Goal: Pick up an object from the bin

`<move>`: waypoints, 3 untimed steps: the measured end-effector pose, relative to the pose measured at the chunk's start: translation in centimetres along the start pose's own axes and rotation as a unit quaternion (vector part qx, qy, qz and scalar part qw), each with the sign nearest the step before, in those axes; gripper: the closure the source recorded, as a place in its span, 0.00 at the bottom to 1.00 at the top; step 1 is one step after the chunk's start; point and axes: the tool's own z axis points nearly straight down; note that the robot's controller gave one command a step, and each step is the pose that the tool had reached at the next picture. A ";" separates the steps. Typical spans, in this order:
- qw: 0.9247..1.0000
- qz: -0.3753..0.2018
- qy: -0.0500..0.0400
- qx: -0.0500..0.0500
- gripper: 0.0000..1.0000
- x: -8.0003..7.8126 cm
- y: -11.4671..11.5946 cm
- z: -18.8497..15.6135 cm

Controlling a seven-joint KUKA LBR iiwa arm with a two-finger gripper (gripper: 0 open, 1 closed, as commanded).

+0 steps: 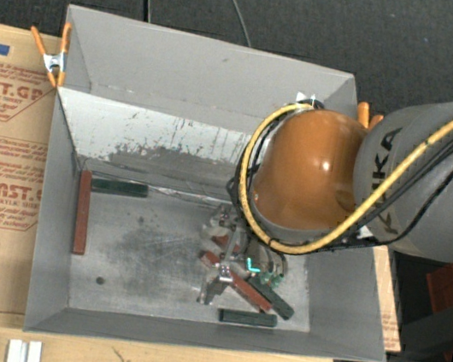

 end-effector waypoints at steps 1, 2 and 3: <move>1.000 0.000 -0.004 0.000 0.00 -0.2 -0.1 -0.3; 0.999 -0.041 -0.005 0.000 0.00 -4.2 -3.4 0.7; 1.000 -0.030 -0.007 0.000 0.00 -3.5 -6.7 6.3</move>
Offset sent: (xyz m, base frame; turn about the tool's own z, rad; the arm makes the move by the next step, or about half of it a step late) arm 0.0687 -0.0604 -0.0146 -0.1312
